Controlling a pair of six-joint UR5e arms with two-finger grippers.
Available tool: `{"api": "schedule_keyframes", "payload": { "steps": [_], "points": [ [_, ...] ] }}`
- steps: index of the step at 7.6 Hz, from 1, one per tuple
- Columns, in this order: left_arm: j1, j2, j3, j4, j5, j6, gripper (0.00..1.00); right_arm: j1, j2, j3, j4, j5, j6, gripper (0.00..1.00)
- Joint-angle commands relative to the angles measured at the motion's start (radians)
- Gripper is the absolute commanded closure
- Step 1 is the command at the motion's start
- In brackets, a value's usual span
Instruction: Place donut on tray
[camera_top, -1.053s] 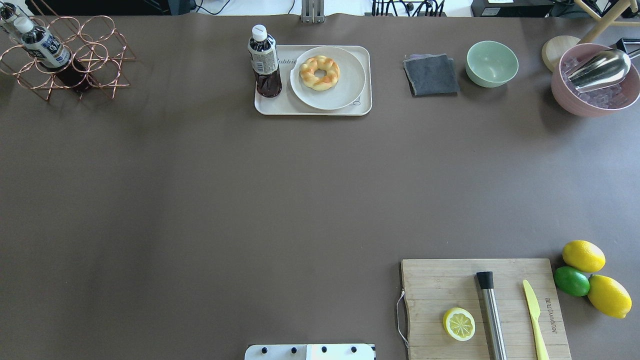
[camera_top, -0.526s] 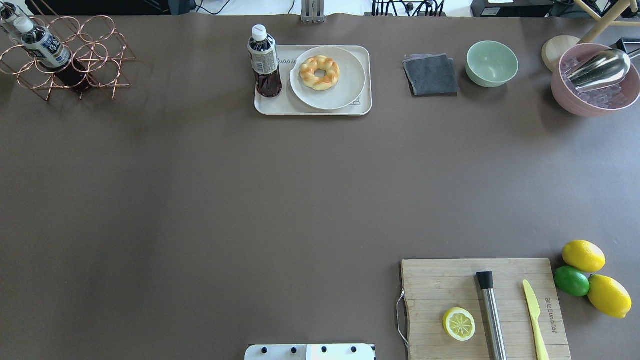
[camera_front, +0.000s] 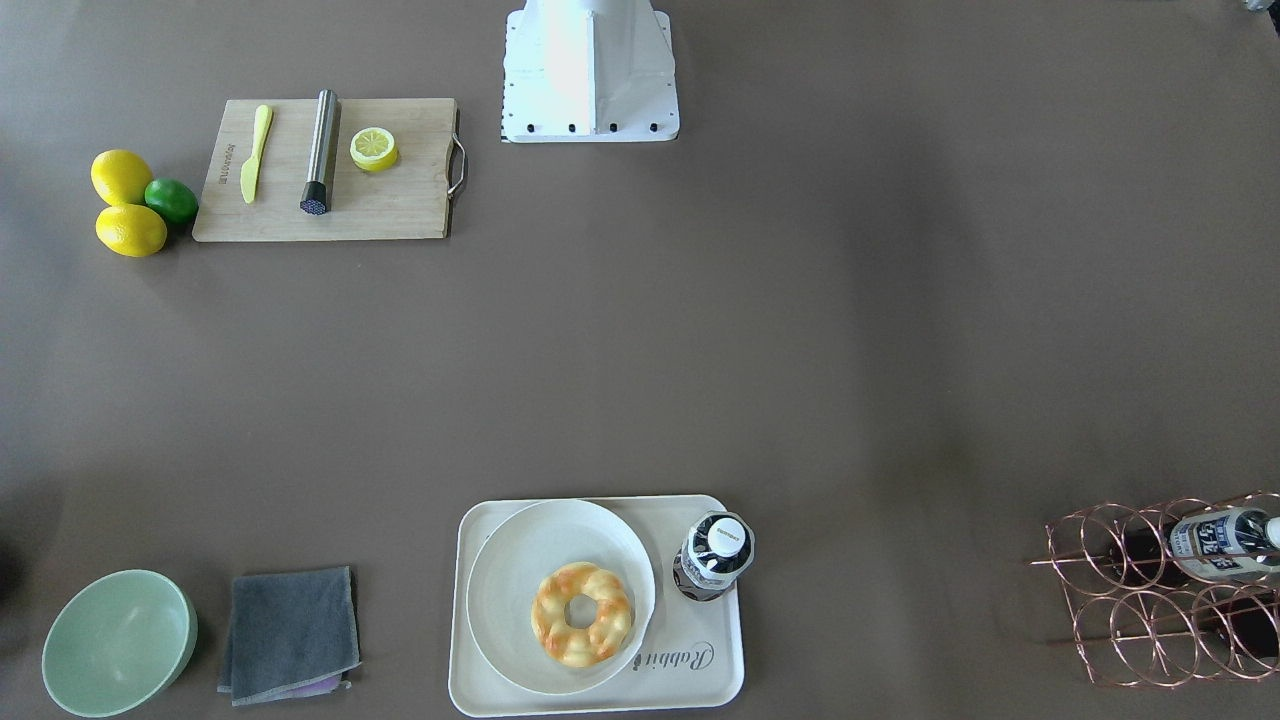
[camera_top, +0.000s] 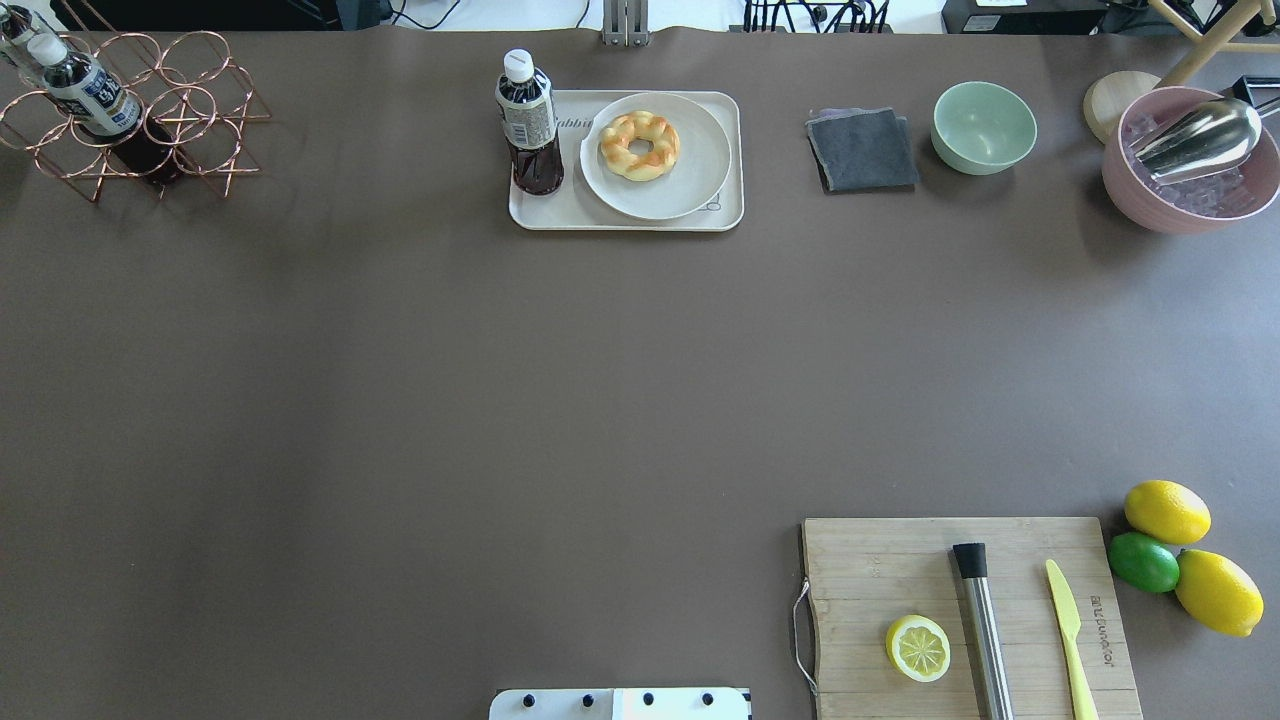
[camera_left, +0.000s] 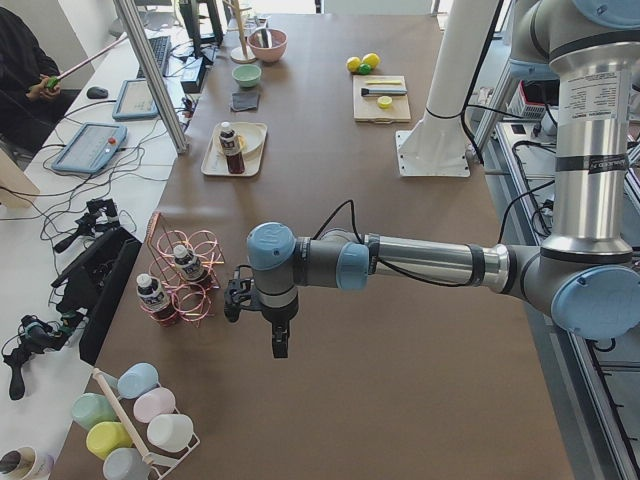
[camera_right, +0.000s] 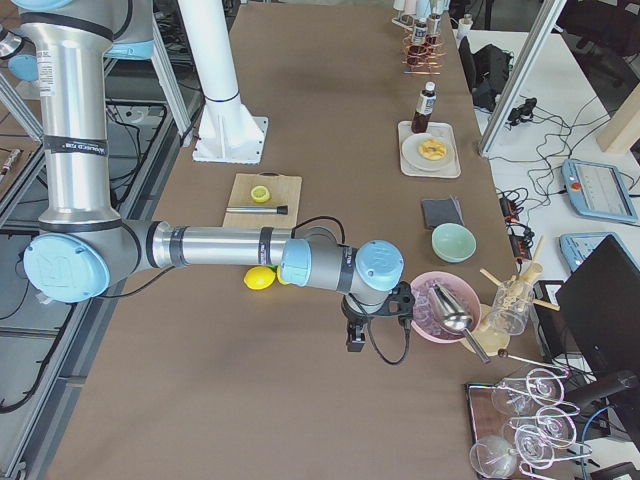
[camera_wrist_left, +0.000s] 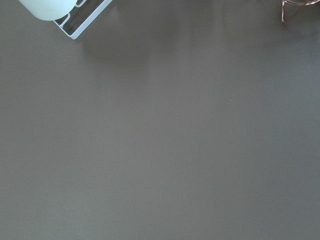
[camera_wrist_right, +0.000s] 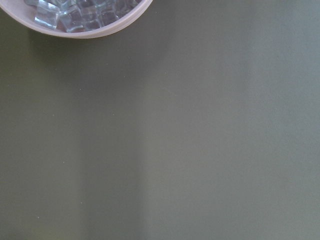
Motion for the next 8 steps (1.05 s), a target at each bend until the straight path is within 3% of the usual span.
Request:
{"api": "schedule_keyframes", "payload": {
  "steps": [1,8],
  "points": [
    [0.001,-0.001,0.001,0.000,0.000,-0.002,0.02,0.000,0.002,0.001,0.000,0.030,0.002,0.00],
    [0.001,-0.004,0.001,0.002,0.002,0.000,0.02,0.006,-0.003,0.019,0.000,0.029,0.002,0.00]
  ]
}}
